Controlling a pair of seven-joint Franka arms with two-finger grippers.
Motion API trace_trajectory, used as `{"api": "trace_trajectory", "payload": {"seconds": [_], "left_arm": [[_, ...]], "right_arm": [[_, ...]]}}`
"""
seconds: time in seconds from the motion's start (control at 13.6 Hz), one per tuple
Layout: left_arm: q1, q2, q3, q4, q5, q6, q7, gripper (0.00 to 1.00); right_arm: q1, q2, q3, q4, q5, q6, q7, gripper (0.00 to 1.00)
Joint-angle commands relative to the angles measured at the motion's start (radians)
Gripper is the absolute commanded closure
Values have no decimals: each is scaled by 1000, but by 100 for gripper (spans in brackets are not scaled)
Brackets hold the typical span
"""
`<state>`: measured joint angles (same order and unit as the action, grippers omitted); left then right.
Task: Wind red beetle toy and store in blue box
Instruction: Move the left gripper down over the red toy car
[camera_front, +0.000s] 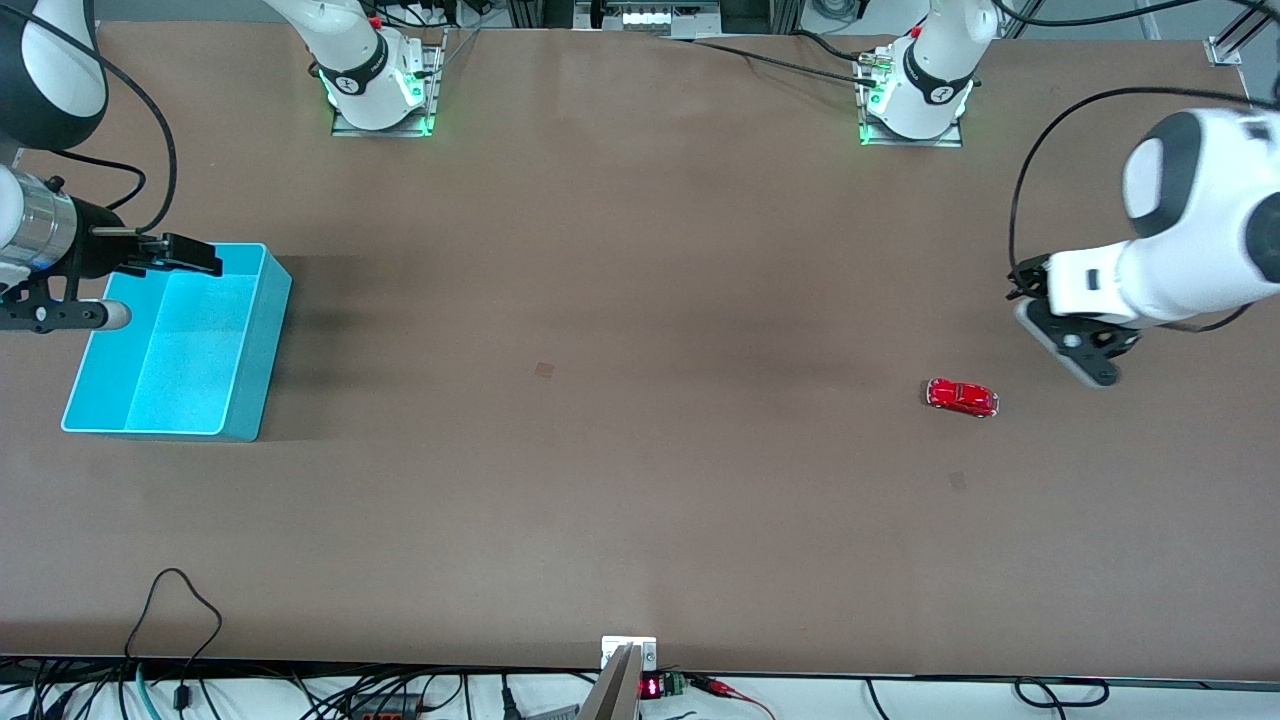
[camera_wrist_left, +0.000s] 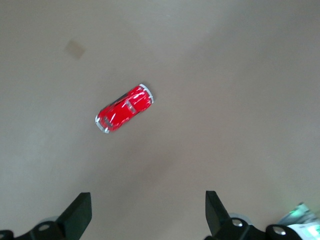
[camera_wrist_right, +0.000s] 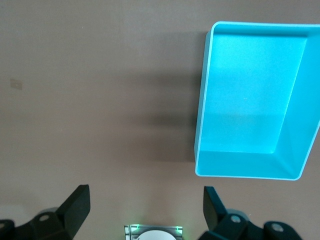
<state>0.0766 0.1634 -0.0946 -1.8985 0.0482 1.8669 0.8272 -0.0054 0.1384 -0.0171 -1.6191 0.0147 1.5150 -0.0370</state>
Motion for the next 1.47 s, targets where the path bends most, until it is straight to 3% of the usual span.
{"api": "trace_trajectory", "payload": {"seconds": [0.0,0.37,0.73,0.95,1.39], "left_arm": [[12,-24,-11,-121,19,118,166,0],[11,1,-23,-195,25,297,490,0],[15,57,-40,-215,186,374,552,0],[31,79,-40,-248,197,494,685,0],[58,143,-40,-248,197,573,733,0]], "right_arm": [[10,3,-3,16,1,-44,-9,0],[7,13,-3,22,1,-67,-11,0],[4,15,-3,21,1,-70,-11,0],[8,13,-3,22,1,-68,-11,0],[7,13,-3,22,1,-70,-12,0]]}}
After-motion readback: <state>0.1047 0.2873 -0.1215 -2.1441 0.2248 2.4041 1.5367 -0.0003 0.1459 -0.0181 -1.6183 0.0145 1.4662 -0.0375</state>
